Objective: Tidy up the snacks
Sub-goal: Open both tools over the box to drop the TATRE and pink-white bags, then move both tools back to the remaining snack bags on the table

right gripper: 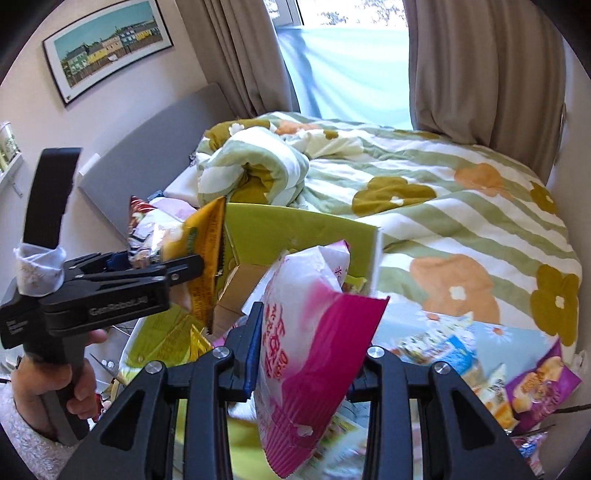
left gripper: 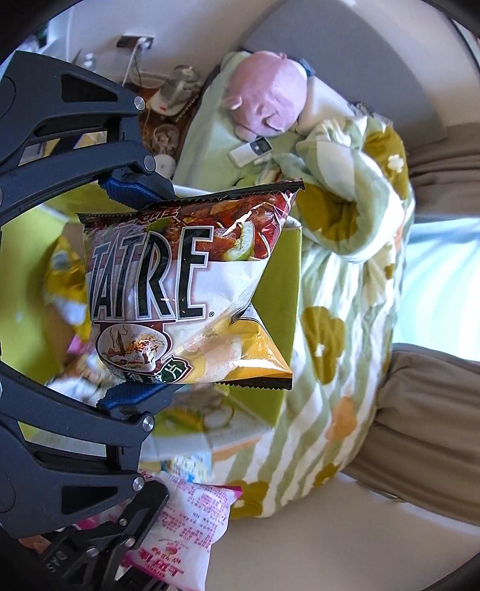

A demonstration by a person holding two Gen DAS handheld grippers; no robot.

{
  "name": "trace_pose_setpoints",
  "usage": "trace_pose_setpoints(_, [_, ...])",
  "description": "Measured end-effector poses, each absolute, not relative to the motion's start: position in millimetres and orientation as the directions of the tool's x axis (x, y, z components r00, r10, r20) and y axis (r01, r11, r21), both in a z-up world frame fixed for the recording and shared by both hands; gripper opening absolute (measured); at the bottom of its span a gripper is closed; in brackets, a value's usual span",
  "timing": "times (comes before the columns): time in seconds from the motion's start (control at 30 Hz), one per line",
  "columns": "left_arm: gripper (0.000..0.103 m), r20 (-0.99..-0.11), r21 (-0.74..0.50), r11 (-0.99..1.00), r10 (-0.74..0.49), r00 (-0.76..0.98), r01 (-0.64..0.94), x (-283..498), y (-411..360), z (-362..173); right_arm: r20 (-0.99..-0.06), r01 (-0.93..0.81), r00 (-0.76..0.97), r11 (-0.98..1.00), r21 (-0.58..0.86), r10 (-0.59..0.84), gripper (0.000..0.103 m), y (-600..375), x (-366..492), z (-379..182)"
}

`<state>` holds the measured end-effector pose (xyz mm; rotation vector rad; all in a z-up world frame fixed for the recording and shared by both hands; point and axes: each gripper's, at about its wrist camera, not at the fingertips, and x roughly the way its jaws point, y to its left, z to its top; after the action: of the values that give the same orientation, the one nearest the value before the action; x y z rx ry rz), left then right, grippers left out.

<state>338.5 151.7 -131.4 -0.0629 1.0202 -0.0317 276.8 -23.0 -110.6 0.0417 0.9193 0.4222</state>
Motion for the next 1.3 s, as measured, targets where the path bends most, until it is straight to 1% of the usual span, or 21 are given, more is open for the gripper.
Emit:
trace_pose_setpoints(0.03, [0.074,-0.857,-0.066,0.998,-0.059,0.512,0.005,346.0,154.1,-137.0,-0.768,-0.329,0.525,0.920,0.215,0.367,0.032,-18.6,281.4,-114.0])
trace_pose_setpoints(0.1, [0.079,-0.865,-0.059,0.998,-0.057,0.498,0.012,359.9,158.1,-148.0,-0.782,-0.310,0.513,0.926,0.216,0.354,0.032,-10.2,290.3,-122.0])
trace_pose_setpoints(0.13, [0.086,-0.870,-0.056,0.998,-0.061,0.490,0.025,365.9,159.6,-153.7,-0.786,-0.304,0.509,0.928,0.216,0.350,0.032,-9.6,292.6,-123.8])
trace_pose_setpoints(0.17, [0.095,-0.872,-0.050,0.998,-0.058,0.487,0.030,368.9,159.4,-157.0,-0.793,-0.296,0.504,0.931,0.215,0.343,0.032,-7.3,296.4,-127.3])
trace_pose_setpoints(0.23, [0.102,-0.869,-0.026,0.999,-0.041,0.493,0.036,373.4,162.8,-161.2,-0.801,-0.284,0.498,0.936,0.210,0.331,0.032,-2.8,302.4,-131.6])
trace_pose_setpoints(0.4, [0.102,-0.865,-0.067,0.997,-0.079,0.496,0.042,366.4,176.0,-162.1,-0.813,-0.266,0.486,0.941,0.210,0.320,0.031,2.4,306.2,-138.2])
trace_pose_setpoints(0.6, [0.102,-0.865,-0.090,0.996,-0.073,0.497,-0.009,333.8,192.5,-158.0,-0.812,-0.298,0.469,0.928,0.223,0.346,0.032,10.9,302.0,-138.1])
trace_pose_setpoints(0.87, [0.102,-0.865,-0.072,0.994,-0.019,0.501,-0.087,290.0,212.1,-151.4,-0.797,-0.421,0.410,0.867,0.266,0.444,0.032,47.0,308.2,-131.7])
trace_pose_setpoints(1.03, [0.102,-0.863,-0.048,0.990,0.025,0.504,-0.131,277.5,224.1,-152.0,-0.811,-0.472,0.356,0.839,0.271,0.463,0.032,75.4,317.2,-137.4])
trace_pose_setpoints(1.07, [0.102,-0.863,-0.043,0.989,0.032,0.504,-0.138,275.5,225.8,-152.6,-0.817,-0.474,0.350,0.839,0.268,0.459,0.035,79.9,319.2,-140.4])
trace_pose_setpoints(1.13, [0.102,-0.866,-0.037,0.987,0.046,0.497,-0.155,270.6,230.6,-155.7,-0.824,-0.482,0.334,0.834,0.269,0.458,0.050,84.0,321.0,-145.8])
trace_pose_setpoints(1.17, [0.102,-0.868,-0.036,0.986,0.048,0.494,-0.160,268.7,231.9,-156.6,-0.823,-0.476,0.337,0.837,0.272,0.458,0.066,83.2,321.6,-148.5])
trace_pose_setpoints(1.2, [0.102,-0.870,-0.037,0.986,0.049,0.491,-0.164,267.1,233.5,-158.2,-0.821,-0.468,0.338,0.839,0.277,0.459,0.088,79.7,321.5,-149.5])
trace_pose_setpoints(1.23, [0.102,-0.872,-0.037,0.985,0.050,0.488,-0.167,265.1,234.8,-159.8,-0.818,-0.452,0.341,0.844,0.290,0.464,0.098,74.8,321.1,-152.2])
trace_pose_setpoints(1.27, [0.102,-0.874,-0.035,0.985,0.052,0.484,-0.170,262.4,236.3,-161.4,-0.813,-0.442,0.343,0.844,0.302,0.470,0.103,71.0,320.2,-153.3])
trace_pose_setpoints(1.3, [0.102,-0.875,-0.034,0.985,0.054,0.481,-0.172,260.8,237.1,-162.2,-0.806,-0.429,0.341,0.843,0.323,0.483,0.103,65.6,319.2,-154.7])
